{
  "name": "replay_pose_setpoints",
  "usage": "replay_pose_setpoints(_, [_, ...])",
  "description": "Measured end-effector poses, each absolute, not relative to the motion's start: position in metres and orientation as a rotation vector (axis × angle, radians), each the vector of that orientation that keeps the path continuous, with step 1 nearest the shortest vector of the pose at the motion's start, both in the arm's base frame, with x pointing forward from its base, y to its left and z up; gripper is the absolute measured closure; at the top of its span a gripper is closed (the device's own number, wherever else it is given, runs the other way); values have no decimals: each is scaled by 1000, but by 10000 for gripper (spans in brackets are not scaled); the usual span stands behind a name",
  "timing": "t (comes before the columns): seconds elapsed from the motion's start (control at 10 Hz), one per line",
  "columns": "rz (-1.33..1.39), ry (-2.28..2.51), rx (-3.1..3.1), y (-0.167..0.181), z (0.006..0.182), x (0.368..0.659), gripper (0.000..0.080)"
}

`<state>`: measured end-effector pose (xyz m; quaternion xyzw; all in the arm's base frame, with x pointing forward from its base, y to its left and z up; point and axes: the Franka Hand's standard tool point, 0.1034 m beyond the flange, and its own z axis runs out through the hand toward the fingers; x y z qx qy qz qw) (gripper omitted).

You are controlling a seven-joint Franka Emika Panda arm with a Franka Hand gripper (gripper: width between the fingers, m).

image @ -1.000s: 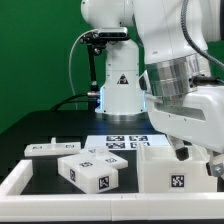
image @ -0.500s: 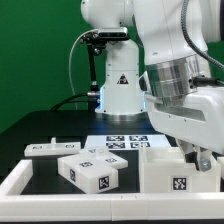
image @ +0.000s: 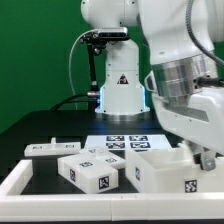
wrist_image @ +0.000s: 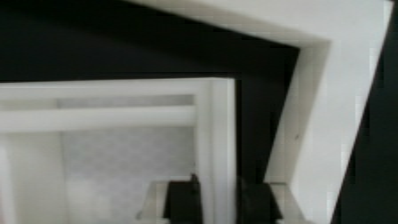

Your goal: Assemble cabinet

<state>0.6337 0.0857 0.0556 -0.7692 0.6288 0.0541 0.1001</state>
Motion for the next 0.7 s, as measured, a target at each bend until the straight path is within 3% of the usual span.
replay_pose_setpoints(0.7, [46, 1974, -2087, 98, 55, 654, 714])
